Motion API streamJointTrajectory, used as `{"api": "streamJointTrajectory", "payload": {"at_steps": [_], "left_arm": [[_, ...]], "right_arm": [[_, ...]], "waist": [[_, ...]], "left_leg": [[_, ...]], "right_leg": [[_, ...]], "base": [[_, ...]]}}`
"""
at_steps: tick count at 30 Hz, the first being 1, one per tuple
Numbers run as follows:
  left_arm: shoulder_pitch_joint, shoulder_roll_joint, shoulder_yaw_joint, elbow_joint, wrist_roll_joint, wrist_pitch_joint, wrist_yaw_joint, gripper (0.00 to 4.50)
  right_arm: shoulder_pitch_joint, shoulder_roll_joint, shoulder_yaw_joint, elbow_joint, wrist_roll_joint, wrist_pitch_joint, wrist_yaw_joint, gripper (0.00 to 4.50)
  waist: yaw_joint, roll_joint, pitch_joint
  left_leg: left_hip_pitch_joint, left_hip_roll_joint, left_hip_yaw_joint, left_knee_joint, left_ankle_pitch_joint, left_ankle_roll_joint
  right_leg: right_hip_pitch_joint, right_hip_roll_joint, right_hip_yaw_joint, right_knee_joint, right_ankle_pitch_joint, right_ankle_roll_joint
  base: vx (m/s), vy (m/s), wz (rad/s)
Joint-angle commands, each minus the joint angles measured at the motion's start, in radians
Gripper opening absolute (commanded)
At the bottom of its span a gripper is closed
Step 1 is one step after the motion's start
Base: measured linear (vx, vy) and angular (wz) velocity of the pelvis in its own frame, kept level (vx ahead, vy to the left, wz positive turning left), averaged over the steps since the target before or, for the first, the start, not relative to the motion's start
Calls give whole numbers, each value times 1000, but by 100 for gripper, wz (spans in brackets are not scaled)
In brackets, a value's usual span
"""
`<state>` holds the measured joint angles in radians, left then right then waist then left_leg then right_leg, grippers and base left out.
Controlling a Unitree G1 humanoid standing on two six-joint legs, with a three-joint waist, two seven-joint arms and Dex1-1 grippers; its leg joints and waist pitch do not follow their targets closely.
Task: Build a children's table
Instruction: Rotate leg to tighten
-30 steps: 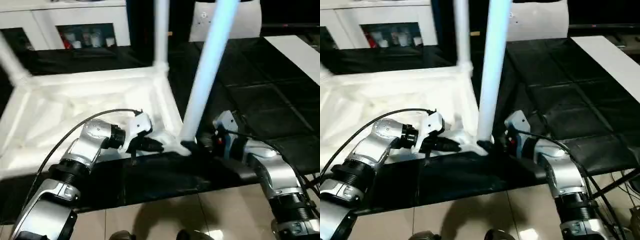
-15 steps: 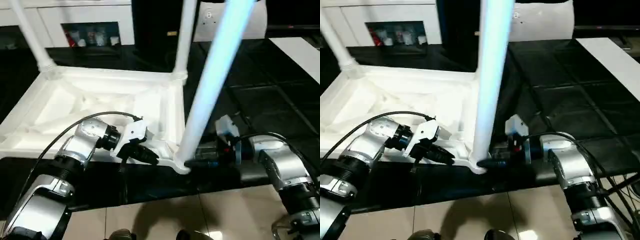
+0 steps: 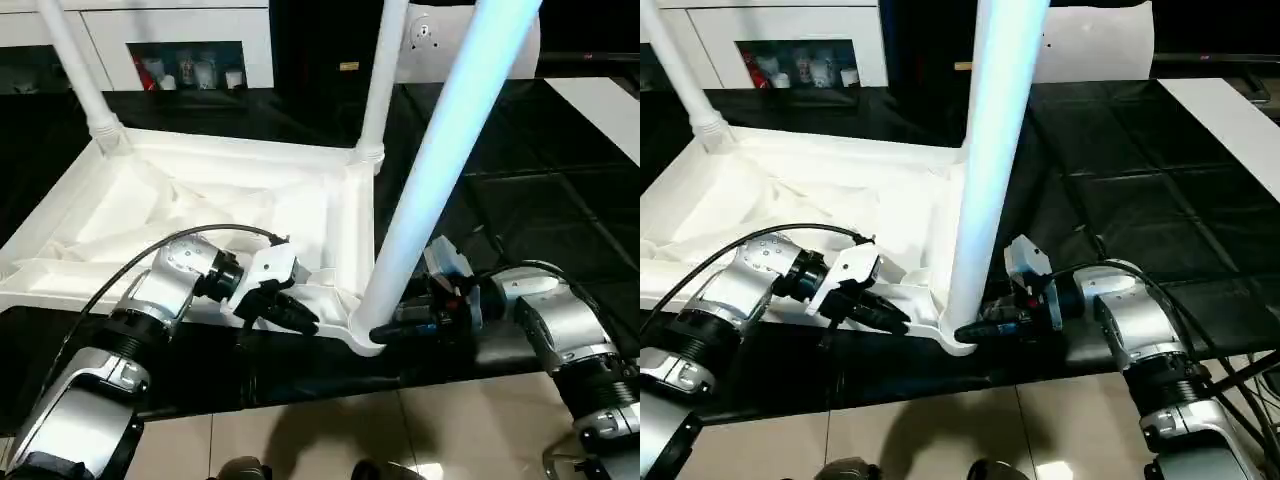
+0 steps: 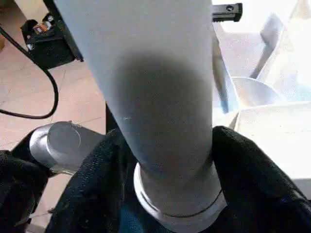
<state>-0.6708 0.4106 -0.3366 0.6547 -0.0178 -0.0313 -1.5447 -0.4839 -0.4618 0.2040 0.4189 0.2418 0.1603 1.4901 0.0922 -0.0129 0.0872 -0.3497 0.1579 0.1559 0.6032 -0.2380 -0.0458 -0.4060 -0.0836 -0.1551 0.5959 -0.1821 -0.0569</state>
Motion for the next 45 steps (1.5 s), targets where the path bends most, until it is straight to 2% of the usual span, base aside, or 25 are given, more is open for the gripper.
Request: {"api": "streamJointTrajectory", "payload": {"at_steps": [1,3,8,9,11,12,14,15,16,17,19,22,24,25,28,29,30,31,34,35,38,39,41,44,45], "left_arm": [[-7,-11,-44,3,13,-18,-42,0],[-6,-10,-44,5,15,-19,-39,0],[0,-16,-34,-1,6,-1,-30,0],[5,-28,-20,-14,-11,33,-15,0],[14,-49,2,-35,-26,81,37,0],[16,-61,6,-40,-18,105,83,0],[19,-75,11,-44,-13,129,124,0],[20,-101,24,-45,-7,159,195,0],[20,-120,32,-49,-4,186,243,0],[19,-132,38,-51,-1,204,271,0],[17,-147,44,-52,6,224,315,0],[-4,-214,94,-54,18,303,490,0],[-18,-270,144,-63,10,363,621,0],[-21,-280,152,-66,11,372,643,0],[-25,-298,163,-78,23,385,699,0],[-26,-305,168,-85,26,391,721,0],[-24,-307,168,-95,28,394,725,0],[-19,-306,167,-111,30,400,721,0],[-8,-287,153,-132,38,385,693,0],[0,-271,144,-140,44,365,669,0],[17,-241,136,-149,37,349,624,0],[21,-232,129,-150,37,334,610,0],[34,-198,111,-147,42,299,560,0],[44,-174,100,-142,43,253,512,0],[52,-157,93,-141,38,233,471,0]], "right_arm": [[-13,2,10,10,-5,-13,17,237],[-10,7,13,8,-4,-15,13,224],[11,13,12,-19,9,7,2,204],[27,17,11,-45,19,33,-14,201],[63,36,8,-105,32,87,-70,200],[77,51,10,-132,31,136,-116,199],[86,79,8,-145,15,146,-183,199],[90,130,1,-152,-13,169,-295,199],[87,171,-9,-148,-32,194,-383,199],[84,197,-16,-145,-43,214,-438,199],[79,228,-28,-142,-44,240,-493,198],[63,340,-67,-148,-53,325,-684,198],[38,426,-91,-125,-93,375,-856,198],[31,443,-99,-117,-100,385,-890,198],[10,497,-126,-91,-96,383,-963,198],[4,516,-130,-84,-97,361,-986,198],[4,529,-134,-84,-97,347,-1002,198],[5,546,-144,-87,-89,327,-1013,232],[22,542,-146,-120,-92,303,-1007,269],[38,530,-142,-148,-100,298,-996,278],[65,490,-132,-186,-106,269,-967,302],[71,479,-133,-192,-107,264,-958,313],[89,437,-141,-208,-100,239,-911,330],[98,403,-145,-217,-93,225,-871,341],[103,373,-145,-222,-89,209,-834,354]], "waist": [[-6,-11,-69],[-5,-6,-72],[-5,-6,-73],[-4,2,-74],[-4,-4,-73],[-3,5,-73],[-8,0,-70],[-9,0,-64],[-14,10,-58],[-23,1,-51],[-37,3,-44],[-67,10,-43],[-81,15,-48],[-88,16,-51],[-92,16,-58],[-92,20,-64],[-93,14,-67],[-91,13,-70],[-85,14,-77],[-82,21,-83],[-77,15,-95],[-77,14,-94],[-71,10,-90],[-65,14,-84],[-68,7,-85]], "left_leg": [[-3,93,-21,-61,74,174],[-3,94,-22,-59,83,172],[-3,95,-22,-59,86,175],[-2,96,-23,-59,82,170],[-1,99,-24,-60,92,168],[-1,100,-25,-61,91,165],[-1,97,-23,-65,57,146],[1,90,-20,-68,1,118],[2,86,-21,-74,-48,77],[5,79,-24,-80,-106,42],[18,66,-23,-78,-168,16],[23,78,-35,-84,-238,3],[17,87,-44,-90,-261,-17],[23,83,-42,-88,-267,-14],[13,86,-37,-88,-191,17],[8,88,-35,-86,-140,27],[3,89,-33,-84,-90,38],[6,87,-27,-81,-59,55],[2,83,-22,-75,4,83],[1,84,-22,-70,54,101],[-5,79,-20,-55,184,183],[-8,78,-18,-53,191,210],[-10,74,-15,-53,141,214],[-9,77,-15,-56,67,169],[-9,79,-13,-58,51,150]], "right_leg": [[69,-107,89,-59,-154,-195],[69,-107,89,-55,-127,-202],[71,-107,88,-53,-107,-211],[71,-107,88,-53,-111,-212],[72,-106,90,-50,-89,-212],[72,-108,90,-51,-89,-213],[71,-107,90,-62,-139,-203],[71,-108,89,-79,-233,-180],[71,-106,87,-91,-328,-153],[73,-104,81,-109,-447,-108],[67,-104,69,-138,-608,-41],[70,-103,56,-152,-635,-5],[74,-102,52,-142,-574,-22],[71,-105,54,-145,-554,-28],[74,-110,72,-132,-442,-72],[76,-111,79,-117,-359,-105],[77,-107,84,-103,-280,-133],[74,-107,88,-97,-244,-155],[79,-106,92,-84,-175,-186],[80,-105,93,-72,-103,-200],[79,-102,96,-40,107,-241],[77,-102,94,-39,118,-246],[80,-103,92,-50,38,-230],[78,-97,89,-68,-115,-187],[78,-95,91,-69,-146,-173]], "base": [[0,0,0],[0,0,0],[0,0,0],[0,0,0],[0,0,0],[0,0,0],[0,0,0],[0,0,0],[0,0,0],[0,0,0],[0,0,0],[0,0,0],[0,0,0],[0,0,0],[0,0,0],[0,0,0],[0,0,0],[0,0,0],[0,0,0],[0,0,0],[0,0,0],[0,0,0],[0,0,0],[0,0,0],[0,0,0]]}}
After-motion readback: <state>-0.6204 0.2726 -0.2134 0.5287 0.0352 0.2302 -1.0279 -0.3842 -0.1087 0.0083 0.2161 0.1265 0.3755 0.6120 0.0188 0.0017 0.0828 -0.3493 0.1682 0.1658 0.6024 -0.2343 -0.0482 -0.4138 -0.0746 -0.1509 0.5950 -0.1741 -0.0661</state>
